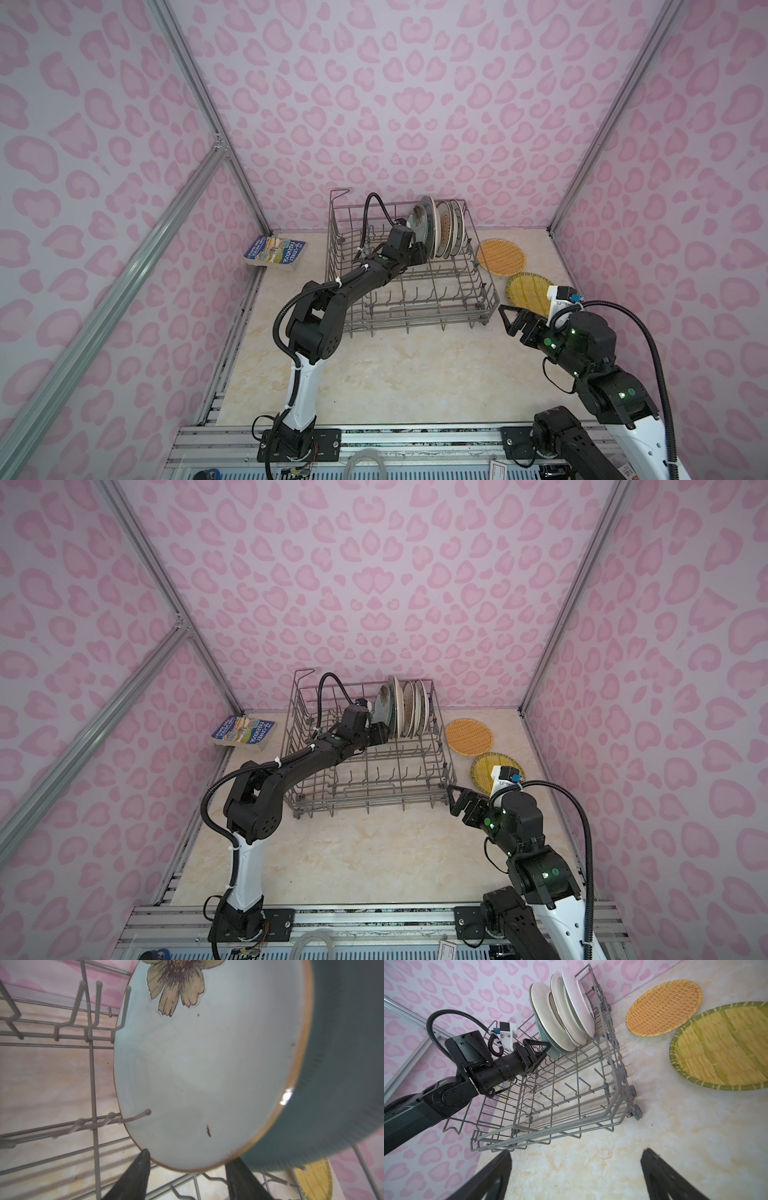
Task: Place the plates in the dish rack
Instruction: 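Open the left gripper and withdraw it from the rack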
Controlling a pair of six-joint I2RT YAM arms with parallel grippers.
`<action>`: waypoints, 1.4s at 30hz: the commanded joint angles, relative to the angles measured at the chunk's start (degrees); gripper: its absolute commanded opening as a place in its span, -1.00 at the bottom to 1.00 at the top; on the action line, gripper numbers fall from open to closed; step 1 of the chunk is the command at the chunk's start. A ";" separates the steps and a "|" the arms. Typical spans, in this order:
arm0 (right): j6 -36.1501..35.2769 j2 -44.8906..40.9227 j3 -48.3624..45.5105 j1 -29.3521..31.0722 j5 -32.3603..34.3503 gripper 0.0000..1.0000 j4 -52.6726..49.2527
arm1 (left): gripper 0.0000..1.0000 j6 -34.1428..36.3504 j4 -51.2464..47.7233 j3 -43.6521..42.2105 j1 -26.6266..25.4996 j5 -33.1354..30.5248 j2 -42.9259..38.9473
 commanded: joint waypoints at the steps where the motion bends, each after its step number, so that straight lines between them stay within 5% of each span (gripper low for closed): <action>1: 0.34 -0.23 -0.36 0.03 -0.24 0.93 1.47 | 0.21 0.56 2.22 -1.91 0.11 0.94 -30.05; 15: -2.25 3.34 2.62 0.02 2.36 0.94 1.16 | 0.35 3.41 2.73 -17.47 0.11 5.15 -47.51; 25: -3.68 5.55 4.01 -0.03 4.92 0.93 1.49 | 0.99 13.10 -6.23 -40.91 0.11 5.52 -78.81; 29: -4.48 7.05 3.78 0.01 4.90 0.94 2.93 | 0.92 14.78 -11.14 -44.30 0.11 8.75 -85.90; 38: -5.72 12.75 4.21 -2.24 8.23 0.94 4.54 | 1.00 16.82 -23.18 -40.69 0.11 22.97 -80.03; 42: -4.28 15.76 3.77 -7.01 8.69 0.93 5.40 | 0.83 16.12 -23.69 -37.95 0.11 29.21 -73.00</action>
